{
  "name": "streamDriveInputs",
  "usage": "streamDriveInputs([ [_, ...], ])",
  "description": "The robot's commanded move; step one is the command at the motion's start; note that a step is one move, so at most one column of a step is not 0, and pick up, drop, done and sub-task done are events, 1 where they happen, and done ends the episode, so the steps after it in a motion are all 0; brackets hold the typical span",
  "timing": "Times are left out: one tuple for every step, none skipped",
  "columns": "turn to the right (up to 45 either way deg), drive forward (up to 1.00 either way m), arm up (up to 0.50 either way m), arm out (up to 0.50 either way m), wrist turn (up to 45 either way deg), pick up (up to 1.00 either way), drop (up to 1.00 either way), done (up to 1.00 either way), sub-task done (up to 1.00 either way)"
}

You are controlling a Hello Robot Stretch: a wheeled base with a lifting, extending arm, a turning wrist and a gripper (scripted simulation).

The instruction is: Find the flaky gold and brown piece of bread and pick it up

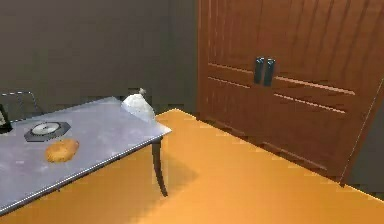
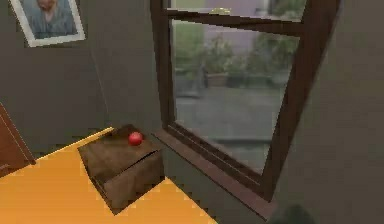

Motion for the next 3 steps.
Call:
streamDriveInputs([
  [-42.0, 0.0, 0.0, 0.0, 0.0, 0.0, 0.0, 0.0, 0.0],
  [0.0, 0.6, 0.0, 0.0, 0.0, 0.0, 0.0, 0.0, 0.0],
  [-45.0, 0.0, 0.0, 0.0, 0.0, 0.0, 0.0, 0.0, 0.0],
])
